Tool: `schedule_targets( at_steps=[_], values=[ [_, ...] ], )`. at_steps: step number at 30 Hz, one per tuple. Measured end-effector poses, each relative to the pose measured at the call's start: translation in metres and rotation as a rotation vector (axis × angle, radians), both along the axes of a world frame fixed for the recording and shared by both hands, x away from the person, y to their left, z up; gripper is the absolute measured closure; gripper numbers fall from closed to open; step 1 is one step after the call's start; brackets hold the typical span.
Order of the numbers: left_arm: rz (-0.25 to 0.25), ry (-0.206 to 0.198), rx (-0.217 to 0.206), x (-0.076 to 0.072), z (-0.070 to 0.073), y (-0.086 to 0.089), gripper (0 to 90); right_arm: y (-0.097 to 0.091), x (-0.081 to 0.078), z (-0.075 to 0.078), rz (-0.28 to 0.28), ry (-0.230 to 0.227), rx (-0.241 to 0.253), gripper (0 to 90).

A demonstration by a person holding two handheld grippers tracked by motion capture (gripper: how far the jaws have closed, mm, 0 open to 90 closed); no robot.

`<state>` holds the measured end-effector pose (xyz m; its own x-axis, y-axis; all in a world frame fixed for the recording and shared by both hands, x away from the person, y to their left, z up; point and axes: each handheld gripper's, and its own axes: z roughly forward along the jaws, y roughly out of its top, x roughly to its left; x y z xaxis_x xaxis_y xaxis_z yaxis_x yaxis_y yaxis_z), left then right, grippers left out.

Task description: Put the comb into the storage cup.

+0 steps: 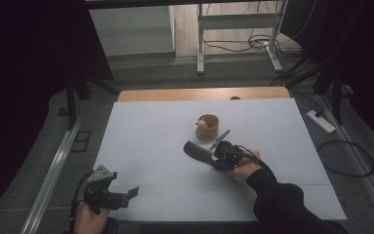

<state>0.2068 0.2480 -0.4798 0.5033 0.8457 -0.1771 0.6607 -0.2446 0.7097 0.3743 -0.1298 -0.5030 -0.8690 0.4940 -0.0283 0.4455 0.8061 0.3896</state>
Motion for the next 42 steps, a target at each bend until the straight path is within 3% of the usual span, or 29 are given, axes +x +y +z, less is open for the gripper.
schedule_targets(
  at_steps=[12, 26, 31, 39, 42],
  values=[
    [-0.005, -0.025, -0.015, -0.003, 0.002, 0.001, 0.0, 0.001, -0.006, 0.001, 0.03, -0.008, 0.015, 72.7],
    [-0.034, -0.07, -0.036, -0.004, 0.003, 0.001, 0.0, -0.004, -0.014, 0.014, 0.049, -0.028, 0.081, 72.6],
    [-0.042, -0.068, -0.041, -0.004, 0.002, 0.001, 0.0, -0.006, -0.017, 0.017, 0.059, -0.036, 0.096, 72.6],
    [-0.023, -0.077, -0.034, -0.004, 0.004, 0.0, 0.0, -0.012, -0.023, 0.022, 0.075, -0.052, 0.129, 72.7],
    [-0.014, -0.078, -0.051, -0.004, 0.005, 0.001, 0.0, -0.015, -0.026, 0.025, 0.072, -0.063, 0.141, 72.7]
  ],
)
